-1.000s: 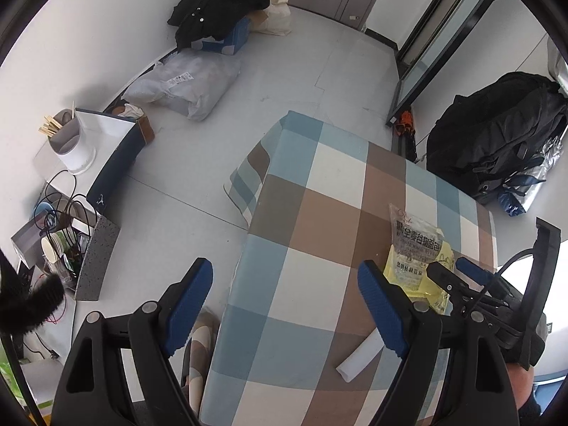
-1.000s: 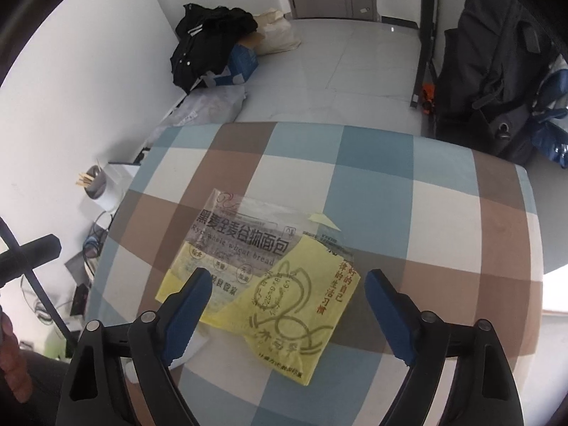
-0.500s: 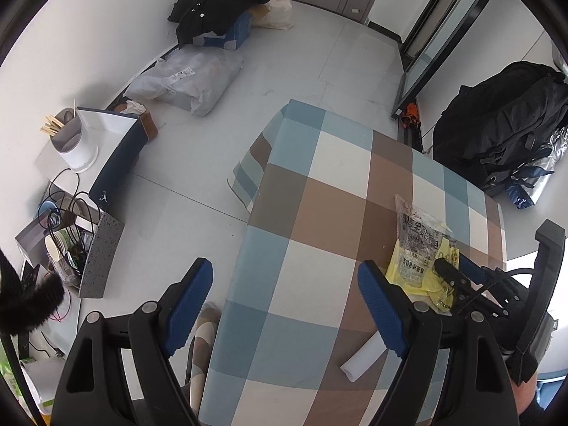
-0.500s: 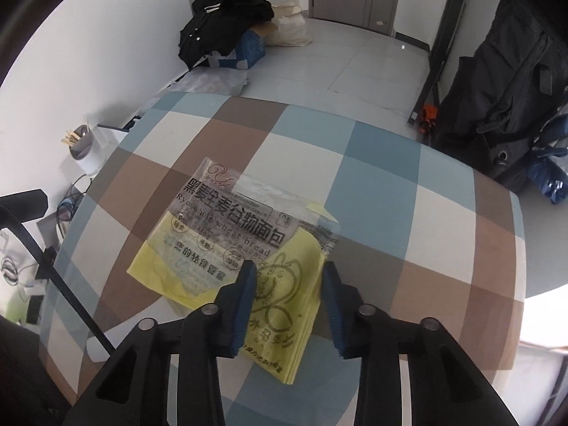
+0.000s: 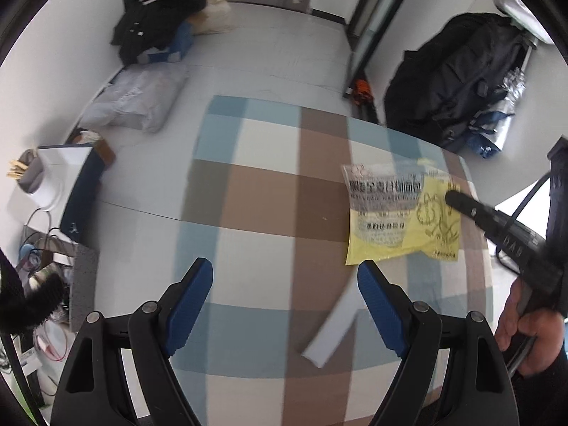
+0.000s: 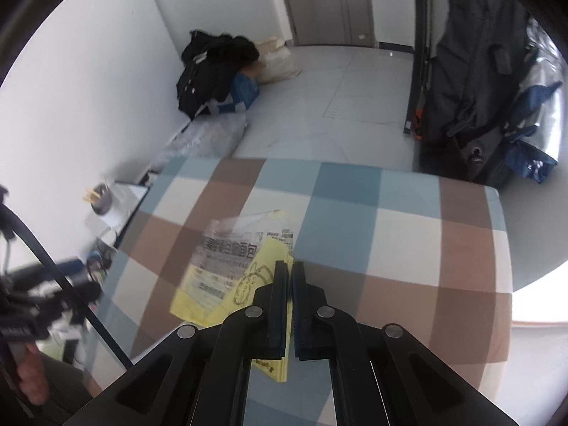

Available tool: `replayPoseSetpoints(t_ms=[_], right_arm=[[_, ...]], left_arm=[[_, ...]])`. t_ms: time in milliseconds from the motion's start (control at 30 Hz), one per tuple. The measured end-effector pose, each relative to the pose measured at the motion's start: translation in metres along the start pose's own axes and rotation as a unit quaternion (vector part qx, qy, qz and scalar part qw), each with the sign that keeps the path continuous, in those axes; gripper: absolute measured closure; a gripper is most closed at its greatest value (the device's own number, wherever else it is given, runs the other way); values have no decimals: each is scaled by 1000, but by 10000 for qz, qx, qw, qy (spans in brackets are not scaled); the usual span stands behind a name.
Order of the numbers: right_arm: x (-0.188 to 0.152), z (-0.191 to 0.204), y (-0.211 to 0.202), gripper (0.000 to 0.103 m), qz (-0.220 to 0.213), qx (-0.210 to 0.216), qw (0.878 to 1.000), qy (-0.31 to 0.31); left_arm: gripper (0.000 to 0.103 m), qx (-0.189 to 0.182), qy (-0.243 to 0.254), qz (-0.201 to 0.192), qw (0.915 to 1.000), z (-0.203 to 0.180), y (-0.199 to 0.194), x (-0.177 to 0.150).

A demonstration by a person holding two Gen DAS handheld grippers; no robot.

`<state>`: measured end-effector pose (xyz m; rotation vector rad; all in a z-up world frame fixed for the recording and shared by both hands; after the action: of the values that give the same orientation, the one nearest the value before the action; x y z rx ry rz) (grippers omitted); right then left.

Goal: Collect trash
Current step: 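Grasp the white tube with the left gripper while the right gripper lifts the bag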

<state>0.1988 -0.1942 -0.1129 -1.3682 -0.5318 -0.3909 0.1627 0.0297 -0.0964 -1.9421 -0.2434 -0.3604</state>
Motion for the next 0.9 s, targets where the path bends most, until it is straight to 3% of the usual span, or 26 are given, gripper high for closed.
replayPoseSetpoints(t_ms=[167,333,467,567,733,800,900], right_arm=[[7,-21,-27,101,-419,333,9978,389],[9,-33,-43,101,-635,340,9959,554],[8,-42,-55,101,-722,341,9949,610],[5,-48,-62,101,-736,411,9945,619],[-1,-59,-75,101,-816,390,9933,719],[-4,-63,-82,101,-885,389,9924,765],[-9,-70,-89,101,-929,387,9914,836]], left_arm=[[22,-71,462,365,9982,-21,22,-9],[23,-150,709,725,9947,-31,38,-19],[37,-97,850,917,9921,-36,46,-25],[56,222,1040,979,9895,-39,50,-30],[70,538,1422,840,9848,-48,51,-35],[85,487,1426,833,9851,-49,51,-37],[90,523,1501,860,9835,-50,50,-38]])
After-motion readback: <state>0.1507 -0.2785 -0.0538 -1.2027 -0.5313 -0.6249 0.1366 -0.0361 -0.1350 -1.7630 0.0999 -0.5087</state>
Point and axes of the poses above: each gripper's, at about its wrist camera, not at the fingertips, and y roughly the way its jaws point, z to its left, x to its top, the point moved 1 cm from there along y, roughly the way its jaws point, and after that the axes turned 9 degrees about -x, right-handed, at the moved point
